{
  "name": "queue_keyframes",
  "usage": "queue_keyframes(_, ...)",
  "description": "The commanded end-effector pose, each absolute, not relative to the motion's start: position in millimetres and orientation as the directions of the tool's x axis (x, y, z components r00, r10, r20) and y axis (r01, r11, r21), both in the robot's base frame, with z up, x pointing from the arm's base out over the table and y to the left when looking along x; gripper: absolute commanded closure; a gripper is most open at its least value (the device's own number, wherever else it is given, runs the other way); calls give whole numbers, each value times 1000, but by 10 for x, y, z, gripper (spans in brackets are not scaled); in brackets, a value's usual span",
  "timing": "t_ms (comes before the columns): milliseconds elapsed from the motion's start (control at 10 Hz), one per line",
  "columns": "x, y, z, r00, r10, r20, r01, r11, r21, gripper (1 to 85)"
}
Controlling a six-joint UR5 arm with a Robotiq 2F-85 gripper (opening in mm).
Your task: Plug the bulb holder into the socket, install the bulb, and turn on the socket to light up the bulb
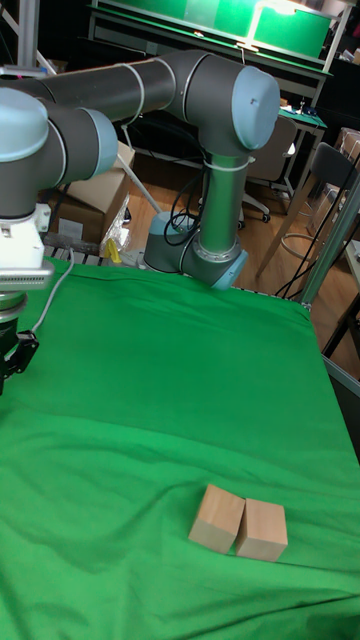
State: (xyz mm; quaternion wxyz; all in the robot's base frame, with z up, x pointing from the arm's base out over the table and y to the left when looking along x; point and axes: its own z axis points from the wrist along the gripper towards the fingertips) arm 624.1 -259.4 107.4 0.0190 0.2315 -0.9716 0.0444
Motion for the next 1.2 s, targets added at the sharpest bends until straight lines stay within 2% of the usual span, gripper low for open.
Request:
queue_keyframes(0, 6288, -2621, 1062, -950, -310, 42, -313, 945, -94, 847)
queue_keyframes(300, 6315, -2555, 1021, -982, -186, 18, -187, 977, -102, 847)
queue_keyframes(500, 6357, -2572, 1011, -988, -157, 6, -157, 981, -111, 843)
queue_keyframes(600, 6363, -2596, 1013, -986, -166, 7, -166, 979, -121, 797)
queue_keyframes(700, 6357, -2555, 1015, -981, -195, 8, -194, 975, -108, 637)
queue_keyframes(800, 6384, -2527, 1017, -973, -230, -2, -229, 968, -102, 423)
queue_keyframes(900, 6394, -2503, 1019, -963, -268, -6, -266, 959, -95, 300)
queue_keyframes(1100, 6403, -2465, 1025, -948, -318, -13, -316, 945, -83, 180)
